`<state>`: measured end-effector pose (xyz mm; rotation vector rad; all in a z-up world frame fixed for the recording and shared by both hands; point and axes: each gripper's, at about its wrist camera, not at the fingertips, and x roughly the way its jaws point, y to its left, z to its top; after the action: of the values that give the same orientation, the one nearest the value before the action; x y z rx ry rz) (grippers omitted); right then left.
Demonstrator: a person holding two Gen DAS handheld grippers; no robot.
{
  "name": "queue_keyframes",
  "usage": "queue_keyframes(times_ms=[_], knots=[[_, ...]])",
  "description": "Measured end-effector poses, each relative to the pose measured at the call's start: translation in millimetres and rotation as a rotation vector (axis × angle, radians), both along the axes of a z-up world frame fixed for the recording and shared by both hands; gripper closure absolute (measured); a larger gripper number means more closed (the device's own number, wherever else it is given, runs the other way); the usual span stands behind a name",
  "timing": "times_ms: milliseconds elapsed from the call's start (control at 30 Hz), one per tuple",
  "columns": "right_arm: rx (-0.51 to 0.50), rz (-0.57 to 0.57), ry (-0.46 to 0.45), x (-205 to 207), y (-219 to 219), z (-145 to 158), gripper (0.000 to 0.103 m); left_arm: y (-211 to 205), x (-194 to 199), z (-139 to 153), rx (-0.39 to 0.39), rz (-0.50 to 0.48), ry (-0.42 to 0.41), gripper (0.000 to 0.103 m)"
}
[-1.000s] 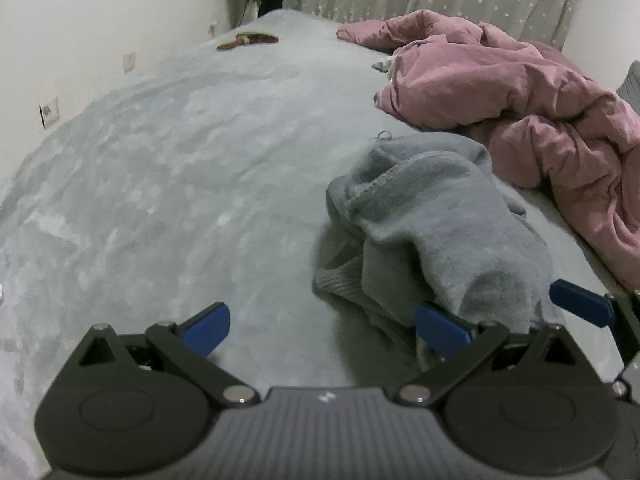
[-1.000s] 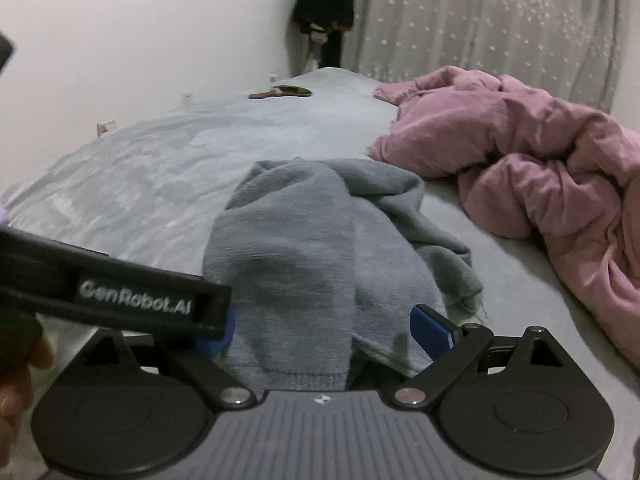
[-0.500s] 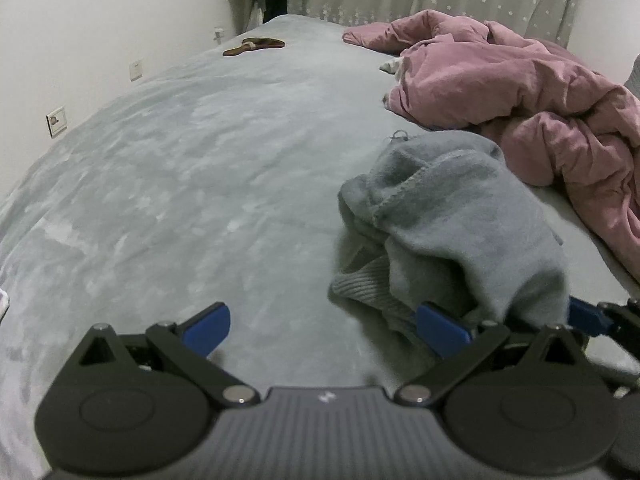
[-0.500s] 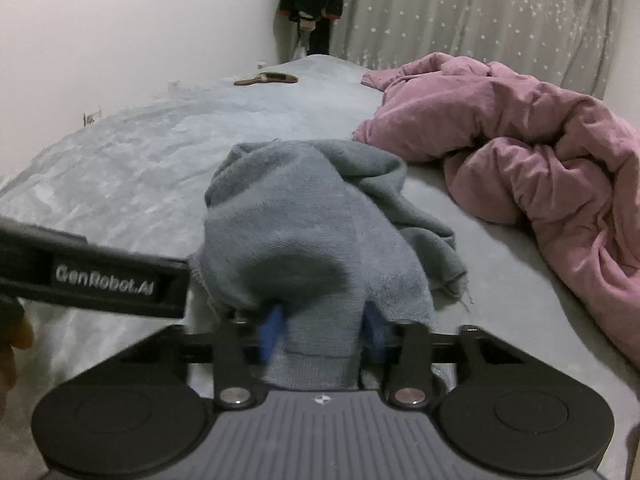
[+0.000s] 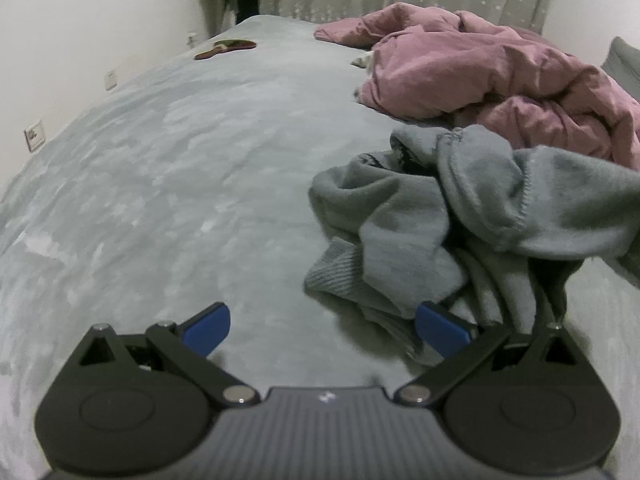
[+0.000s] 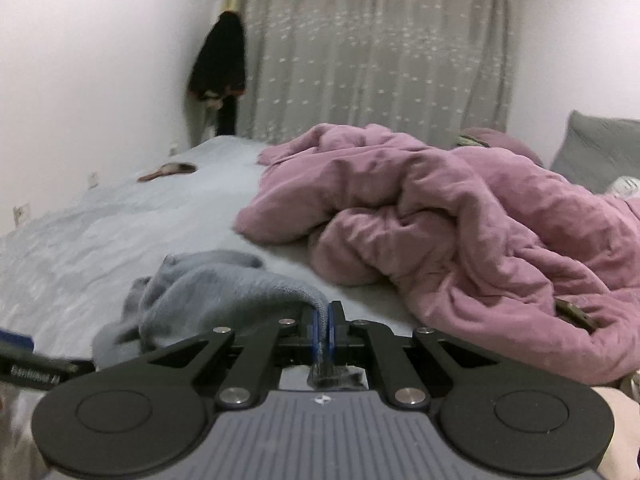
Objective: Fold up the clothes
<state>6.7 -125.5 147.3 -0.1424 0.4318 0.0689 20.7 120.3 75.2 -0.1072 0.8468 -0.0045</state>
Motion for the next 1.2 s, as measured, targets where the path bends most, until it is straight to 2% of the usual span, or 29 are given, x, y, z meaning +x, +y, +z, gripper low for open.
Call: queue_keyframes(times_ms=[200,400,533,833,933,1000,1200], knots=[[0.025,-0.111,-0.033,5,-28,10,0.098,-8,0,-2,0.012,-0.037,-0.01,0.0],[0.071,-0.268,0.02,19,-72,6,0.098,-16,3,-5,0.012,-0.072,-0.01,0.0],[0.085,-0.32,0.072,25,-87,-2,0.098,-20,6,-9,0.015,-0.082,-0.011,0.0],[0.095,-0.301,0.17,36,-91,-18,0.096,-31,15,-19,0.023,-0.104,-0.029,0.0],[0.079,-0.257,0.151,34,-83,-18,0.082,-36,20,-23,0.033,-0.104,-0.041,0.0],[0.059,-0.218,0.141,32,-74,-17,0.066,-41,24,-27,0.052,-0.118,-0.043,0.0],[0.003,-0.137,0.159,34,-51,-25,0.064,-49,36,-34,0.097,-0.161,-0.062,0.0]])
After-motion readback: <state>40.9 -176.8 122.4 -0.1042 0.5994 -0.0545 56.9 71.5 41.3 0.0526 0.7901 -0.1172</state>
